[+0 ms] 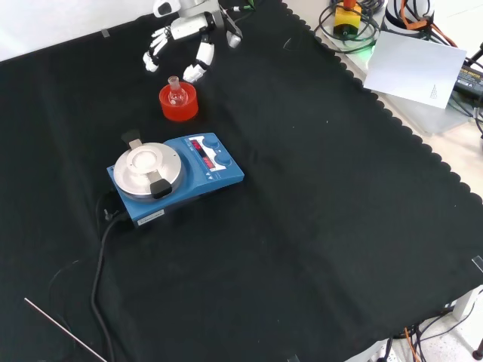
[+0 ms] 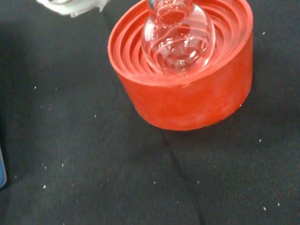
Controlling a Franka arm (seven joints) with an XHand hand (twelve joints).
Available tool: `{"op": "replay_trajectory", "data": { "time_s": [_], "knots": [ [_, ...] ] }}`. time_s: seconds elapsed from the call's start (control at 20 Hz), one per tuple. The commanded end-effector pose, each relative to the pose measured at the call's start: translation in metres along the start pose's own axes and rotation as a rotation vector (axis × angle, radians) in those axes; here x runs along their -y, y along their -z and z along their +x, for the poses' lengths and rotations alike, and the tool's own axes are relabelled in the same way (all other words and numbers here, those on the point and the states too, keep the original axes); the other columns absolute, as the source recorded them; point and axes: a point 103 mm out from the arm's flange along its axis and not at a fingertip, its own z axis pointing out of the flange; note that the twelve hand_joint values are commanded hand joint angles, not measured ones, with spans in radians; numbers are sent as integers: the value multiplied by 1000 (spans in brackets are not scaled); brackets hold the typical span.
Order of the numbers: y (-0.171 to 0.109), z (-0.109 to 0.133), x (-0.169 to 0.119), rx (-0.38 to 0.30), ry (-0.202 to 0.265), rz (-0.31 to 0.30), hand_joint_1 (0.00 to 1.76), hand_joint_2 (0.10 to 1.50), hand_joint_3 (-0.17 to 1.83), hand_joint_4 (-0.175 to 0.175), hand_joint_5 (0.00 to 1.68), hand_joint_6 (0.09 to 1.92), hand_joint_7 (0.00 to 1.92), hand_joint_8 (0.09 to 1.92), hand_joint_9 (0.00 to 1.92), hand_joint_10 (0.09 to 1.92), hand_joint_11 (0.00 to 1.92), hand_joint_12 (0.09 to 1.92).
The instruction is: Pick up the round-bottom flask.
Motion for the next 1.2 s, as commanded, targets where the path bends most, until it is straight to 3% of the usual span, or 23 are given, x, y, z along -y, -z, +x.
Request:
{"op": "replay_trajectory", "data": {
  "time_s": [0.05, 0.5, 1.2],
  "knots": [
    [-8, -8, -5, -36, -6, -13, 772, 641, 636, 26, 469, 87, 177, 501, 284, 594, 0, 1171],
    [-22, -12, -13, -73, -9, 12, 776, 641, 635, 25, 489, 87, 183, 504, 294, 597, 0, 1178],
    [-30, -14, -16, -71, -12, 23, 802, 646, 634, 25, 568, 87, 194, 508, 308, 597, 0, 1191]
  ]
}}
